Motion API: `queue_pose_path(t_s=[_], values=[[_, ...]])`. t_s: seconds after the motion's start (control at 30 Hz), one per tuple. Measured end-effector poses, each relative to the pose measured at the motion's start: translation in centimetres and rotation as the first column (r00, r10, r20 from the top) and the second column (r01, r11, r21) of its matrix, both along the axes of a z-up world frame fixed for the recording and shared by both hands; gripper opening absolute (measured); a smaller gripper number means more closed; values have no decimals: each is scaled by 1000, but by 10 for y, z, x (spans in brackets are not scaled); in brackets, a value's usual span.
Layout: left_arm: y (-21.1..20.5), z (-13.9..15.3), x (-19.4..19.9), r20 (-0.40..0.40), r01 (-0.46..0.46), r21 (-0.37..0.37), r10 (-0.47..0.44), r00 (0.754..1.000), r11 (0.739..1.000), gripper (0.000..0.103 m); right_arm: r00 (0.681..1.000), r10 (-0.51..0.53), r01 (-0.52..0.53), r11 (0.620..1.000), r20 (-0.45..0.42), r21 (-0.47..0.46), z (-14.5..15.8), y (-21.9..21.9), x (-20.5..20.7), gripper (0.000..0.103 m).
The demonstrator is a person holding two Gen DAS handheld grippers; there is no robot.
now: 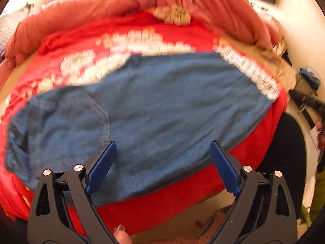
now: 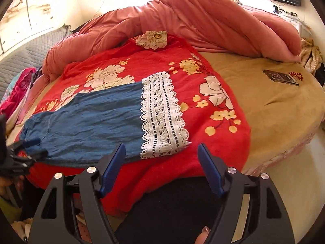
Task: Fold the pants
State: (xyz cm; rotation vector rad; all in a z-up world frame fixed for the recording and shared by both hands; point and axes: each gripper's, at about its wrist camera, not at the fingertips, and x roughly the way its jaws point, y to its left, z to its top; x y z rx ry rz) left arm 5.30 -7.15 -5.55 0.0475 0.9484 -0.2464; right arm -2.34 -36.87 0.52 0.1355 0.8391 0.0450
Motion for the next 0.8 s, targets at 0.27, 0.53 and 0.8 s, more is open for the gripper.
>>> queue_pose_path(t_s=[0.27, 0.53, 0.8], values=[[-3, 12, -6, 1, 31, -18, -31, 1000, 999, 86, 1000, -27, 26, 999, 5, 37, -4, -6, 0, 73], [-44, 66, 18, 109, 144, -26, -140, 984, 989, 86, 999, -47, 46, 993, 4, 112, -12, -14, 8, 73], [-100, 69, 79, 64, 244, 1, -244, 968, 970, 86, 999, -53, 53, 987, 0, 151, -18, -19, 13, 73]])
